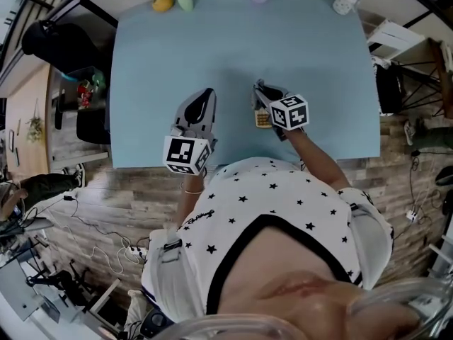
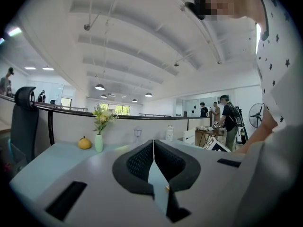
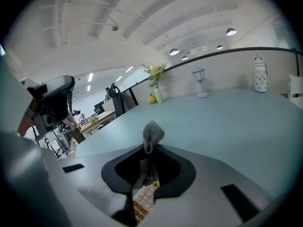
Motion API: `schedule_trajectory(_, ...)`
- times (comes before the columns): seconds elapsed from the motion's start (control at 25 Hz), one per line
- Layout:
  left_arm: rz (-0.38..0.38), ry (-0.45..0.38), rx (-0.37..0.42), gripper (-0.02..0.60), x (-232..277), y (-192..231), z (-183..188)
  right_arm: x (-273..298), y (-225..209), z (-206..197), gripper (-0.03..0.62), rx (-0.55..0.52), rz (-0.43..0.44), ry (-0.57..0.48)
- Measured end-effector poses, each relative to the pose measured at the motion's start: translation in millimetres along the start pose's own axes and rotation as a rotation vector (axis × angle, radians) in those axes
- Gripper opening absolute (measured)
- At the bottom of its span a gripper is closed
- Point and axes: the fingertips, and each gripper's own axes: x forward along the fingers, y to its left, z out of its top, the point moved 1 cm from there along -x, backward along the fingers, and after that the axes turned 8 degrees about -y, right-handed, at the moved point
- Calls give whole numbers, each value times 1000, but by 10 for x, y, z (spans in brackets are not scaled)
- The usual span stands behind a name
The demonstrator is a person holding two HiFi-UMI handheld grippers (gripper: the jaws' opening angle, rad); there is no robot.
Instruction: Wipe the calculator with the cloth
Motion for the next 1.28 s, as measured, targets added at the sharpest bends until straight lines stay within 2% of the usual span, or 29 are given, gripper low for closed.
schedule_trajectory(0.44, 45, 11, -13, 31, -160, 164, -41, 198, 5, -361, 49, -32, 4, 125)
schedule_trajectory(0.96, -3, 9, -12, 31, -95, 121, -21, 68, -200, -350, 49, 22, -54, 117)
schedule_trajectory(1.28, -41, 14, -5, 31, -40, 64, -8, -128, -444, -355, 49, 77, -133, 89)
